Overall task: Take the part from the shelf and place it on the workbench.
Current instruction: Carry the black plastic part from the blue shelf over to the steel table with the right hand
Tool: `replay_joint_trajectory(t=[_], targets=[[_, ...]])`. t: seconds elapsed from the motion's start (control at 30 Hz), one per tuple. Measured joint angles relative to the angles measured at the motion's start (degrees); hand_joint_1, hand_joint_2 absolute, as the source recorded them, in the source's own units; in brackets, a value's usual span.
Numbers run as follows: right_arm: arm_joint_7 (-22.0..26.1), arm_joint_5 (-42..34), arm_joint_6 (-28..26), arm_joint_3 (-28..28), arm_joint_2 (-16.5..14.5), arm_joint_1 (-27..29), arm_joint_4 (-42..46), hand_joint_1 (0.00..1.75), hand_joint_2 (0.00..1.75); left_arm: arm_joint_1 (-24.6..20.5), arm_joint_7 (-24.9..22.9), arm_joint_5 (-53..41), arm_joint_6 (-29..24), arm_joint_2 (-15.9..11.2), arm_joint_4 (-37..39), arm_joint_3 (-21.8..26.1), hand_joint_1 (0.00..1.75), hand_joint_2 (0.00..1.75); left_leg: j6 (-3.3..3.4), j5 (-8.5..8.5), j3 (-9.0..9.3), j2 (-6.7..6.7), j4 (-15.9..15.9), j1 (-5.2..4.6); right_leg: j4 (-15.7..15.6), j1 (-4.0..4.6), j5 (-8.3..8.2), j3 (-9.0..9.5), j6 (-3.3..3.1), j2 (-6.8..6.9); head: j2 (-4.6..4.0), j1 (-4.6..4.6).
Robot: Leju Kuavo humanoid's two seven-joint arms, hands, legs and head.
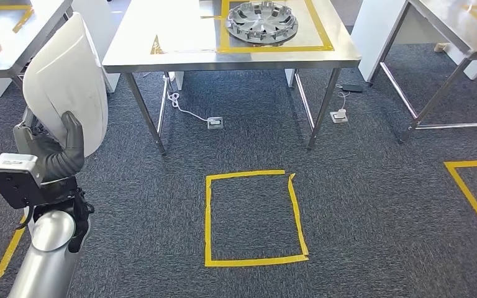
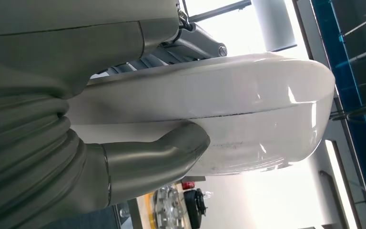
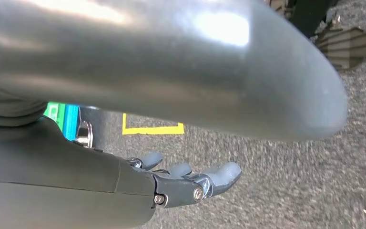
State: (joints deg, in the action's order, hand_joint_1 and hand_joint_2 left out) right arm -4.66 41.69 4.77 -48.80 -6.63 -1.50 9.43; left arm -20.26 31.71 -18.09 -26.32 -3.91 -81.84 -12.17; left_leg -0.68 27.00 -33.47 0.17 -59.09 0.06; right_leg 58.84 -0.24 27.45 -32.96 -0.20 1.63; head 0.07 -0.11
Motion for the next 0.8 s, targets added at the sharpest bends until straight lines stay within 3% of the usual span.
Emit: replay_joint_trajectory(t=[0.07, 0.13, 0.23, 0.27, 0.3, 0.37, 0.43, 0.47, 0.6, 0.67, 0.73, 0.77, 0.8], targets=[[-0.11, -0.04, -0.07, -0.19, -0.02, -0.07, 0.01, 0.00, 0.00, -0.30, 0.27, -0.06, -0.11, -0.22, 0.62, 0.00, 1.75, 1.75, 0.78, -0.10, 0.15, -0.19, 0.28, 0.12, 0.09, -0.06, 0.22, 0.12, 0.73, -0.06, 0.00, -0.01], [-0.14, -0.05, -0.13, -0.28, -0.04, -0.16, 0.02, 0.00, 0.00, -0.84, 0.45, -0.10, -0.11, -0.29, 1.08, 0.00, 1.75, 1.75, 1.47, -0.21, 0.50, -0.30, 0.66, 0.43, 3.37, -0.16, 2.04, -1.32, 1.41, -0.64, 0.00, 0.18], [-0.09, -0.07, -0.14, -0.38, -0.05, -0.09, 0.02, 0.00, 0.00, -1.20, 0.51, -0.14, -0.15, -0.27, 1.77, 0.00, 1.75, 1.75, 1.97, 0.15, 0.68, -0.48, 0.67, 0.53, 14.34, -0.36, 6.06, -7.54, 1.95, -1.17, 0.00, 0.44], [-0.03, -0.07, -0.13, -0.43, -0.05, 0.02, 0.02, 0.00, 0.00, -1.19, 0.52, -0.18, -0.24, -0.26, 2.00, 0.00, 1.75, 1.75, 1.99, 0.36, 0.81, -0.62, 0.63, 0.53, 16.24, -0.41, 5.98, -9.01, 2.03, -1.18, 0.00, 0.45], [0.04, -0.07, -0.12, -0.49, -0.05, 0.13, 0.02, 0.00, 0.00, -1.18, 0.52, -0.25, -0.40, -0.25, 2.21, -0.01, 1.75, 1.75, 1.91, 0.61, 1.05, -0.78, 0.58, 0.54, 15.86, -0.46, 4.71, -9.35, 2.04, -1.19, 0.00, 0.45], [0.28, -0.06, -0.08, -0.59, -0.04, 0.27, 0.02, 0.00, 0.00, -1.16, 0.54, -0.41, -0.79, -0.22, 2.46, -0.01, 1.75, 1.75, 1.56, 1.33, 1.88, -1.06, 0.49, 0.60, 8.92, -0.59, -0.19, -6.78, 1.92, -1.20, 0.00, 0.46], [0.51, -0.05, 0.02, -0.65, -0.04, 0.30, 0.02, 0.00, 0.00, -1.18, 0.61, -0.49, -1.00, -0.21, 2.56, -0.01, 1.75, 1.75, 0.99, 2.16, 2.38, -1.23, 0.42, 0.45, 1.94, -0.45, -2.66, -3.54, 1.53, -1.31, 0.00, 0.50], [0.60, -0.05, 0.07, -0.67, -0.05, 0.30, 0.01, 0.00, 0.00, -1.18, 0.65, -0.50, -1.03, -0.21, 2.58, -0.02, 1.75, 1.75, 0.67, 2.53, 2.46, -1.29, 0.46, 0.36, 0.46, -0.33, -2.54, -2.80, 1.22, -1.35, 0.00, 0.52], [0.92, -0.05, 0.15, -0.70, -0.06, 0.33, 0.01, 0.00, 0.00, -1.19, 0.84, -0.51, -1.13, -0.21, 2.50, -0.05, 1.75, 1.75, -0.75, 3.73, 3.14, -1.16, -0.09, 0.44, -0.24, -0.33, -0.90, -1.32, -0.50, -1.35, 0.00, 0.38], [1.01, -0.05, 0.17, -0.72, -0.06, 0.39, 0.02, 0.00, 0.00, -1.16, 0.91, -0.52, -1.26, -0.23, 2.45, -0.08, 1.75, 1.75, -1.18, 5.24, 0.47, -0.86, -5.54, 0.52, -0.50, -0.55, 0.02, 0.18, -1.23, -1.33, 0.00, 0.13], [1.04, -0.05, 0.17, -0.73, -0.05, 0.47, 0.02, 0.00, 0.00, -0.91, 0.90, -0.51, -1.45, -0.26, 2.57, -0.10, 1.75, 1.75, -1.40, 6.93, -5.32, -0.76, -13.64, 0.54, -0.51, -0.55, 1.44, 1.78, -1.53, -1.32, 0.00, 0.03], [1.05, -0.05, 0.18, -0.73, -0.06, 0.53, 0.02, 0.00, 0.00, -0.73, 0.88, -0.51, -1.54, -0.28, 2.65, -0.11, 1.75, 1.75, -1.43, 6.54, -7.94, -0.72, -16.17, 0.55, -0.51, -0.55, 2.26, 2.71, -1.52, -1.35, 0.00, 0.02], [1.05, -0.05, 0.19, -0.73, -0.07, 0.59, 0.02, 0.00, 0.00, -0.63, 0.88, -0.51, -1.60, -0.28, 2.70, -0.13, 1.75, 1.75, -1.40, 4.84, -9.52, -0.69, -16.47, 0.55, -0.51, -0.56, 3.10, 3.75, -1.45, -1.40, 0.00, 0.01]])
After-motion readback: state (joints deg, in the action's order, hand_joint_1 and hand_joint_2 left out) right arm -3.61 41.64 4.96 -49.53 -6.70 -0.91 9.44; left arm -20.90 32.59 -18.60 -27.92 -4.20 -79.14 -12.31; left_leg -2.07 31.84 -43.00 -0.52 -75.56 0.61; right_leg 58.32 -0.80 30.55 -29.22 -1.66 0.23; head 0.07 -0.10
